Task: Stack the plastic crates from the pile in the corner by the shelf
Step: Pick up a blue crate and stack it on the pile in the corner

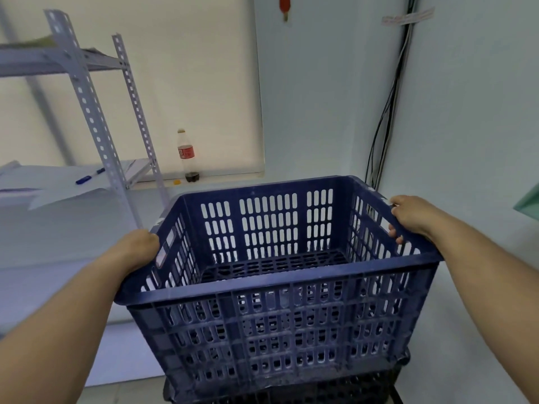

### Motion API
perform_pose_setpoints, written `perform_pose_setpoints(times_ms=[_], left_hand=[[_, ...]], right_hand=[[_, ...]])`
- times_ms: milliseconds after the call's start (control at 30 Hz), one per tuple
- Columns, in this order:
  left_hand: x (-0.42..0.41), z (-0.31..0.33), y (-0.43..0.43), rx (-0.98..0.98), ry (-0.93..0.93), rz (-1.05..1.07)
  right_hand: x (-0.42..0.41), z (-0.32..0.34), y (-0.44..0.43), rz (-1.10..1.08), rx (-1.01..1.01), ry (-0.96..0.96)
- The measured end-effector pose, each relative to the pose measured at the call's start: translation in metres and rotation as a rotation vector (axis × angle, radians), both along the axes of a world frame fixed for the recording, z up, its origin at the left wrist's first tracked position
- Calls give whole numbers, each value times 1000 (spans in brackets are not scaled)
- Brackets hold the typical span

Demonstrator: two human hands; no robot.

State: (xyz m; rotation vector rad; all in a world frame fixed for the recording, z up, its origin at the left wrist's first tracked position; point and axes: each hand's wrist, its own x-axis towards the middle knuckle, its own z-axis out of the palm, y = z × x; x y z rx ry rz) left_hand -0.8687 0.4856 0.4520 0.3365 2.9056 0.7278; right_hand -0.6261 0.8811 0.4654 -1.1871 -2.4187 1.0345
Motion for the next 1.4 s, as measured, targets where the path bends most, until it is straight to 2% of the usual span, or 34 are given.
perform_pose_setpoints(times_ms=[67, 133, 300, 433, 967, 1133, 1267, 1333, 1400], left_hand=[[-1, -3, 5, -62, 63, -21], [-4, -7, 6, -131, 133, -51], [-13, -14, 2, -261, 189, -102], [-11, -14, 2, -350, 210, -167], [-6, -10, -2, -126, 121, -180], [9, -7, -4, -215, 93, -291], [3, -7, -7, -63, 84, -322], [-7, -8, -6, 36, 63, -240], [-14, -6, -5, 22, 20, -143]], right_hand=[[-2, -1, -2, 54, 202, -169], [-3, -3, -3, 87, 312, -305], [2, 2, -4, 202, 363, -381], [2, 1, -5, 185, 386, -410], [-1, -8, 6, 175, 417, -440], [2, -21, 9, 225, 544, -498], [-4, -12, 15, 282, 457, -384], [-12, -4, 22, 254, 387, -281], [-18, 1, 29, 224, 329, -246]])
